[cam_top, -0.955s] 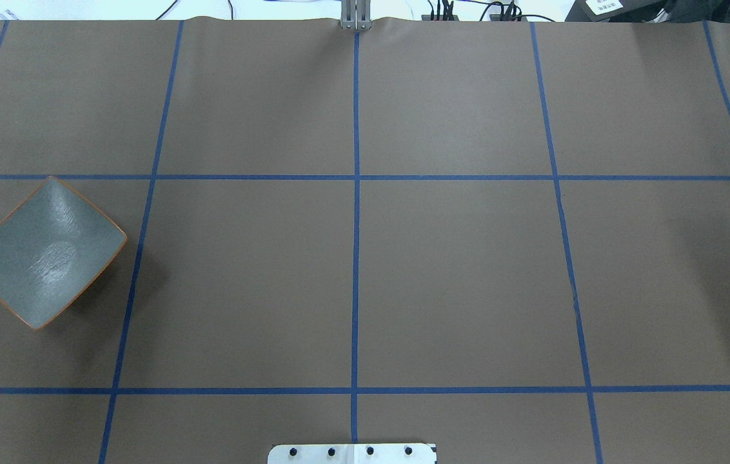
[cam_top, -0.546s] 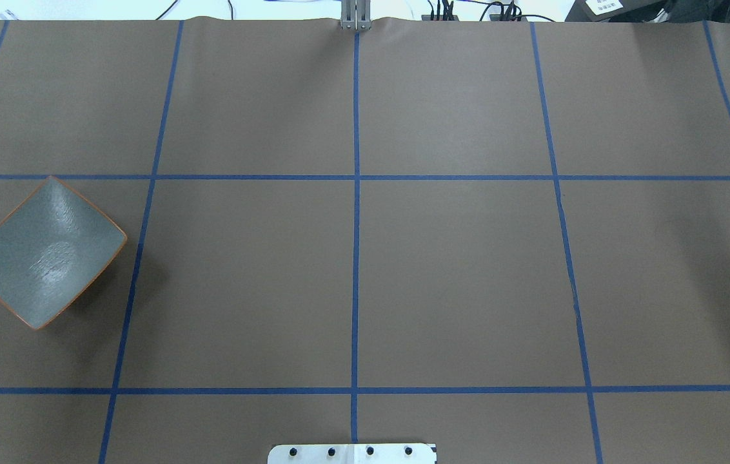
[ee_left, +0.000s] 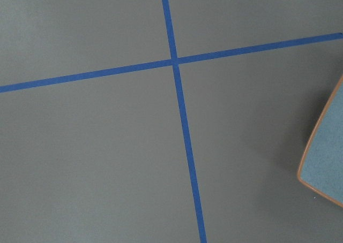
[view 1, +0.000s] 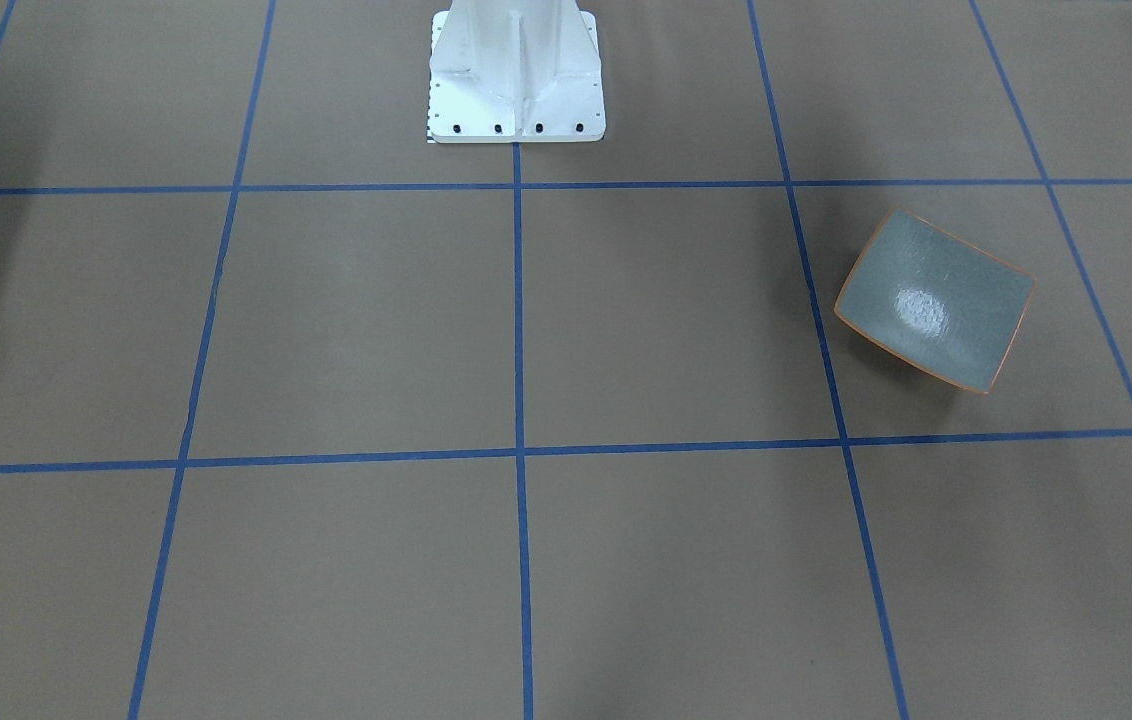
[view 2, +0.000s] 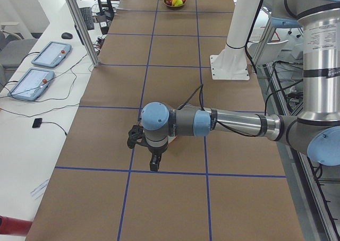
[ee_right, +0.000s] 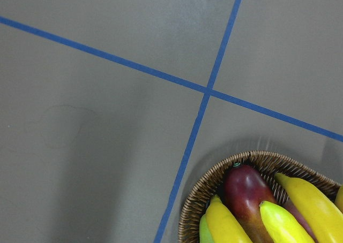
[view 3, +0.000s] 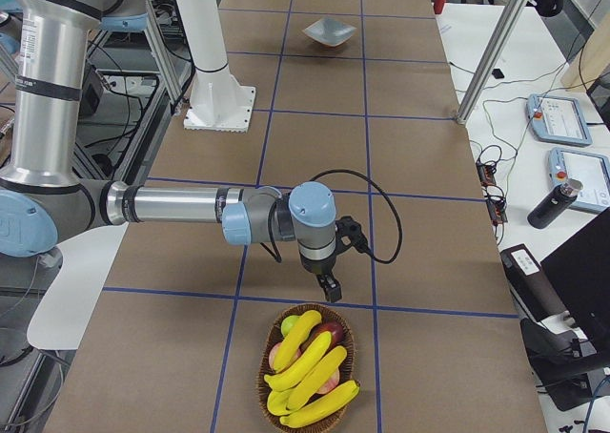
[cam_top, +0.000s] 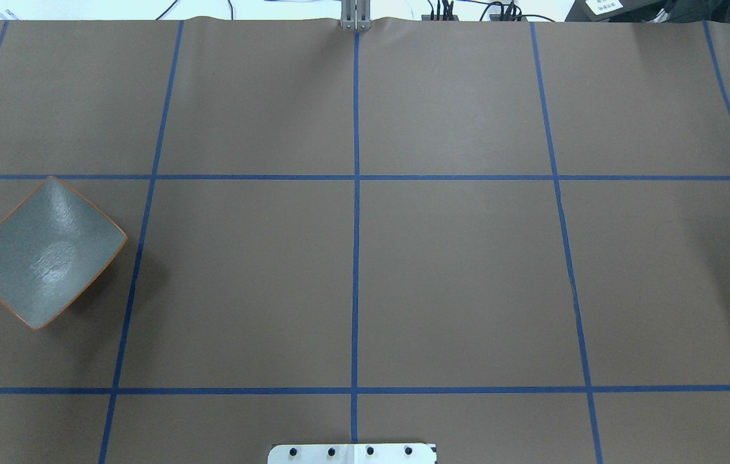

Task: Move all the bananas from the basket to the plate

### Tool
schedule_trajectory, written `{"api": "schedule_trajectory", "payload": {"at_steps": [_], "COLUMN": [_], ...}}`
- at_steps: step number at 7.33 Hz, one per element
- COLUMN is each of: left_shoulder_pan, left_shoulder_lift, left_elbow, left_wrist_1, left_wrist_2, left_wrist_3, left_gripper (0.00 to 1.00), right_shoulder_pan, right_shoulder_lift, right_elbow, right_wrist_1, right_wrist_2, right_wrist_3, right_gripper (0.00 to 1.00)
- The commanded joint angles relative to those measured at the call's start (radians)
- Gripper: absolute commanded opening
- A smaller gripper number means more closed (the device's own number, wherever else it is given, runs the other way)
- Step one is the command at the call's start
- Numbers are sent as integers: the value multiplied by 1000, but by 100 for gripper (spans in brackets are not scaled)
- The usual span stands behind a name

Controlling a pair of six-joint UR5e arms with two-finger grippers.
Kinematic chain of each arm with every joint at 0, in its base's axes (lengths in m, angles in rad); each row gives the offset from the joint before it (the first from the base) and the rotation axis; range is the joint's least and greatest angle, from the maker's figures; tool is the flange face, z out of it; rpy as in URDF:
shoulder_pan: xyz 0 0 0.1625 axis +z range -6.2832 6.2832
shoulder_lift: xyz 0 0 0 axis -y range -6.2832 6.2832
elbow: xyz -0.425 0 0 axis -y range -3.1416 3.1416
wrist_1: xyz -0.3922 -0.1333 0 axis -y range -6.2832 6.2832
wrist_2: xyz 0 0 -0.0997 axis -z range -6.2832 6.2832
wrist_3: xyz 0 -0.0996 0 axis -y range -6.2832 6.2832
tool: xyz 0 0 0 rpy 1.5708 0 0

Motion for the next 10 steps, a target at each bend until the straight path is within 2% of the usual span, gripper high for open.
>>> {"api": "schedule_trajectory", "payload": {"at_steps": [1,3,4,6,8,9,10], "left_shoulder_pan": [0,0,2,0,2,0,0], "left_shoulder_lift": [2,3,3,6,6,9,11], "left_elbow": [0,0,0,0,0,0,0], "left_wrist_1": [0,0,0,0,0,1,1], "left_wrist_2": [-1,-1,-1,-1,-1,-3,-3], "left_wrist_3": [0,0,0,0,0,0,0], "left_gripper": [100,100,100,100,100,100,100], "right_shoulder_pan": [0,-26,-28,-38,-43,-45,-45], "right_shoulder_lift": [11,3,8,9,6,8,8], "right_elbow": [-153,-168,-216,-247,-271,-271,-269], "right_wrist_1": [65,64,65,64,64,64,67], "right_wrist_2": [2,2,2,3,3,2,0], "right_wrist_3": [-282,-366,-438,-438,-435,-438,-440], "right_gripper": [98,98,98,95,72,53,22]}}
